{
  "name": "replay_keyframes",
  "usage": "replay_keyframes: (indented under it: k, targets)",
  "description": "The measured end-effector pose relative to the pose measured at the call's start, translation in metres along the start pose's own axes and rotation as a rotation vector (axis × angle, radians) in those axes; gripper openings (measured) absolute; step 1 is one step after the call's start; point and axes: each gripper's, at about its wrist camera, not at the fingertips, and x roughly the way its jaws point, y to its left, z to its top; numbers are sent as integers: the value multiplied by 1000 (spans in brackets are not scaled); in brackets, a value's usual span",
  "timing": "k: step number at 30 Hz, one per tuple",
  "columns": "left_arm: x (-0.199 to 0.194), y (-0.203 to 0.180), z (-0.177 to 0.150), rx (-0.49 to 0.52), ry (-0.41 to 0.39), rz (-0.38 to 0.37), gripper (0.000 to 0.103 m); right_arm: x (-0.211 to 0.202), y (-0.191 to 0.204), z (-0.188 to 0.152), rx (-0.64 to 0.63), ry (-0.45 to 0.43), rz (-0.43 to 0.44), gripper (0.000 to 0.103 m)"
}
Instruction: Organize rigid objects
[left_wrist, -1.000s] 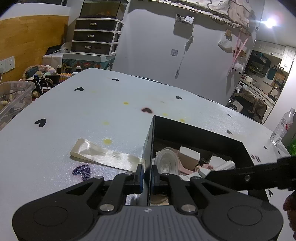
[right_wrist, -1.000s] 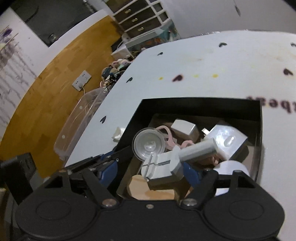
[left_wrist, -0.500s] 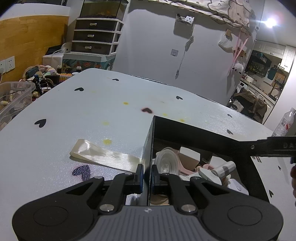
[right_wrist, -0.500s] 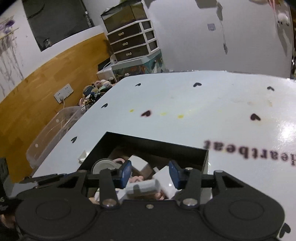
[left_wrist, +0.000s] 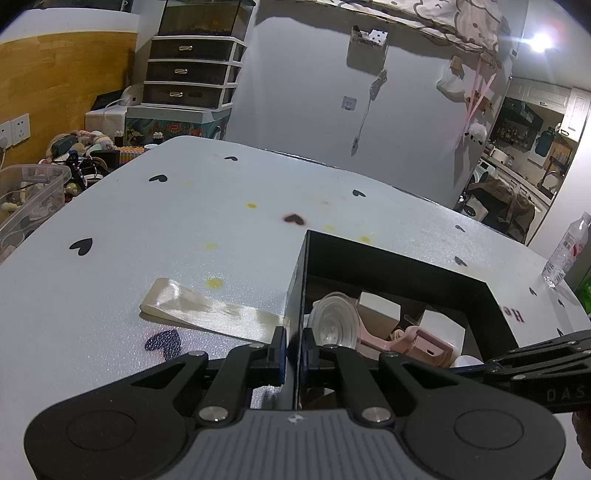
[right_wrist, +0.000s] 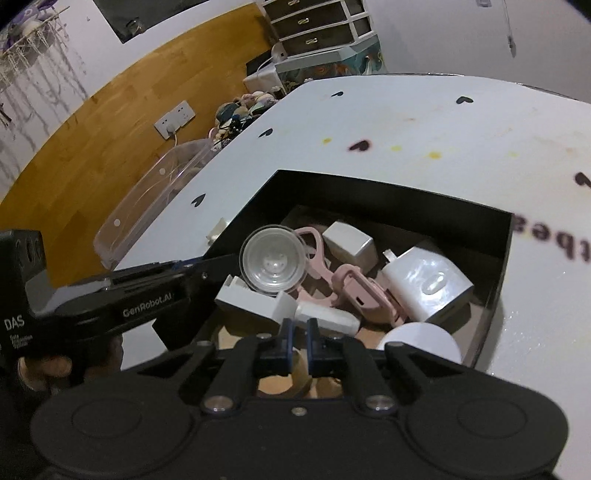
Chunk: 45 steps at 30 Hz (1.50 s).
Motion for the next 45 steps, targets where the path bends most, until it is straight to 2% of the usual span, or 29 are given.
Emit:
replay_keyframes:
  k: [5, 11, 14, 16, 18, 25, 35, 45]
  targets:
    - [0, 0, 0, -2, 0, 0, 7, -10, -1, -2, -2, -36, -9, 11]
    - [0, 0, 0, 0, 0, 1, 7, -24, -1, -1, -11, -101, -12, 31]
    - [1, 0, 0, 1, 1, 3, 7, -32, 0, -3, -28, -140, -23, 46]
    - [1, 0, 0, 1, 1, 2, 7, -38, 1, -4, -36, -168, -39, 65]
    - [1, 0, 0, 1, 1, 3, 7, -44, 3, -5, -40, -194, -57, 77]
    - [0, 0, 0, 6, 2, 4, 7, -58, 5, -12, -58, -267, -140, 103]
    - [-9, -5, 2, 34, -15, 15, 7, -74, 5, -27, -66, -354, -239, 103]
    - [-71, -25, 6, 89, -167, 14, 9, -102, 15, -46, -65, -468, -274, 103]
